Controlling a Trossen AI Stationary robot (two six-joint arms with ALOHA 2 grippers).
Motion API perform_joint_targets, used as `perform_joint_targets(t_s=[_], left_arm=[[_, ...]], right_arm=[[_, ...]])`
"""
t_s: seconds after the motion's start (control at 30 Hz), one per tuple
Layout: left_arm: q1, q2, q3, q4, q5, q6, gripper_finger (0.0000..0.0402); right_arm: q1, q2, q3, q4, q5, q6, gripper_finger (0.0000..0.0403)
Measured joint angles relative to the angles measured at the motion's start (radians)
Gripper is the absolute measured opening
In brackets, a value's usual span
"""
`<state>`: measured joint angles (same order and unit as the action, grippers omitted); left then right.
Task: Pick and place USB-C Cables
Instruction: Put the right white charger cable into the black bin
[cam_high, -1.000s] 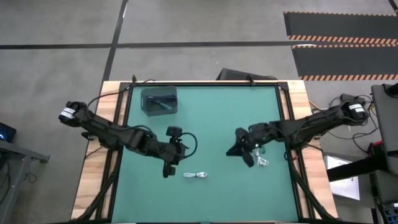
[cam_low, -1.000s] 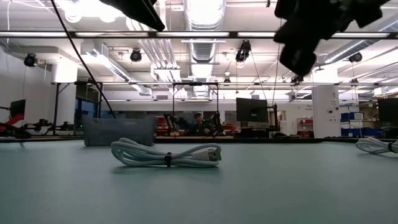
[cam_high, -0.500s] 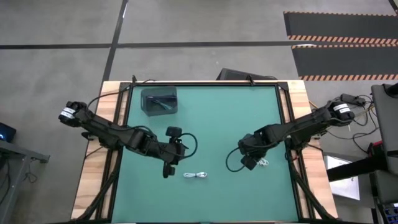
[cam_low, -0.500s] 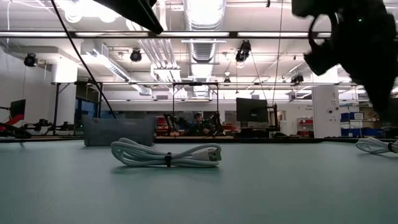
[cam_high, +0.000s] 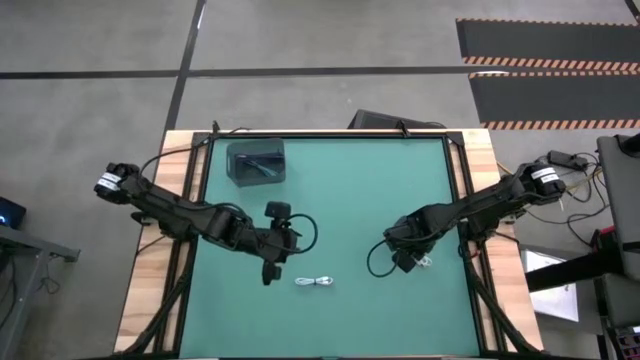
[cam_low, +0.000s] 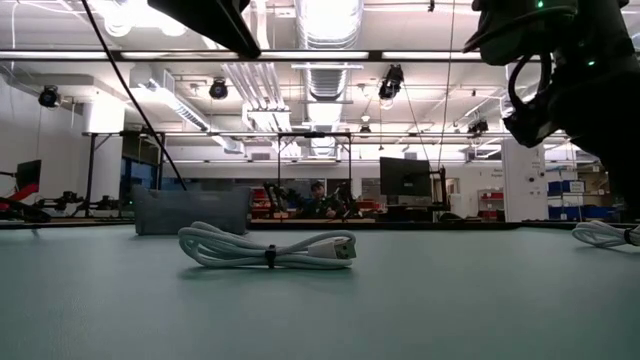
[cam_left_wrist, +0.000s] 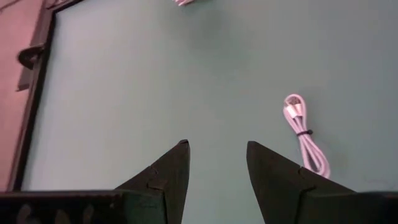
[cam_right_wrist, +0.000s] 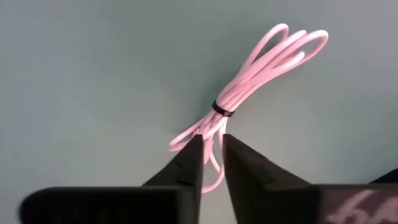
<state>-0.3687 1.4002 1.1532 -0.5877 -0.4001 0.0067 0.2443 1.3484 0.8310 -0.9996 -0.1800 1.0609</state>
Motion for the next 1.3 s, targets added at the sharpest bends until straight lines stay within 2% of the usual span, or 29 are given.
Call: perform_joint_targets(t_s=[0.27, 0.4, 0.5, 0.77, 0.9, 1.3], left_arm=[[0.000, 0.000, -0.001, -0.003, -0.027, 0.000, 0.0144], [0.000, 0.000, -0.001, -0.003, -0.026, 0.001, 0.0144], [0.000, 0.000, -0.001, -0.003, -0.026, 0.001, 0.0144], [0.000, 0.000, -0.001, -0.002, -0.028, 0.007, 0.0144], [0.000, 0.000, -0.001, -0.002, -0.028, 0.009, 0.0144], [0.000, 0.000, -0.001, 0.006, -0.029, 0.009, 0.0144]], right_arm=[[0.000, 0.003, -0.016, 0.018, 0.059, 0.047, 0.0159], [0.000, 0.003, -0.046, 0.023, 0.068, 0.065, 0.0184], [0.000, 0.003, -0.067, 0.057, 0.076, 0.068, 0.0186], [0.000, 0.003, -0.121, 0.197, 0.079, 0.084, 0.0164], [0.000, 0.004, -0.148, 0.207, 0.079, 0.101, 0.0143], [0.001, 0.000, -0.155, 0.225, 0.098, 0.061, 0.0029]])
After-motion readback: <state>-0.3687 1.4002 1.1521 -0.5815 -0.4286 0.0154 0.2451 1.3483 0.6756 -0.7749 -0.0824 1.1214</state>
